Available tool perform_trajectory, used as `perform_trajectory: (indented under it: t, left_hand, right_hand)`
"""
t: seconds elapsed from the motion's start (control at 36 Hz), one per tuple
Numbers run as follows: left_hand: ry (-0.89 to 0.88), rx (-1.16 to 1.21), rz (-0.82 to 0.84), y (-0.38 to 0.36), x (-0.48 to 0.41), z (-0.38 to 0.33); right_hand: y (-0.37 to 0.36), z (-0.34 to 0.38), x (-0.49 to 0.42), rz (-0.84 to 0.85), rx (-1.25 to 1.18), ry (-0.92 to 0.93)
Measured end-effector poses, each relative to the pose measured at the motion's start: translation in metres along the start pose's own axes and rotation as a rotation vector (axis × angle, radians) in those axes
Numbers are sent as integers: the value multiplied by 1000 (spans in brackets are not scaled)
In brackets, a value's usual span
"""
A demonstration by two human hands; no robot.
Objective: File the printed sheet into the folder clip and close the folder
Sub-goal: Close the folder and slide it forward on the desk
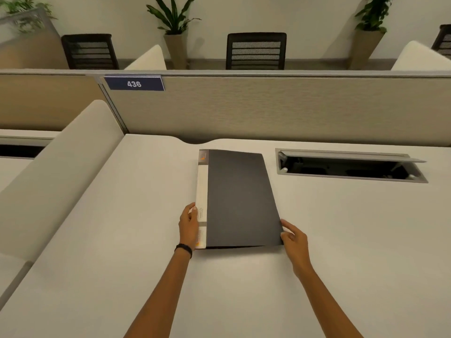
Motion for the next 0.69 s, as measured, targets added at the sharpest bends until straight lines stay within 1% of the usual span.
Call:
perform_trajectory:
  t: [0.22, 0.33, 0.42, 0.56, 0.69]
  left_hand:
    - [-26, -133, 87, -21, -47, 6]
    - [-34, -178, 207, -36, -65, 3]
    - [-21, -215, 266, -44, -74, 3]
    - [33, -235, 326, -53, -80, 8]
    - [25, -271, 339, -56, -86, 12]
  right_hand:
    - [-18, 6, -37, 5, 29, -9]
    - [-21, 13, -49, 12, 43, 0]
    - [-23, 18, -56, 5, 74, 14]
    - [-23, 25, -65, -10, 137, 41]
    - [-28, 33, -71, 32, 200, 57]
Point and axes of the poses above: each hand's wrist, its own x-axis away from the middle knuckle, its own y-axis out of the back of the hand, z = x × y, the point moved 10 cm from there along -x, towards the middle knuckle, and after that the axes turned 11 degrees about -y, right-handed, at the moved point
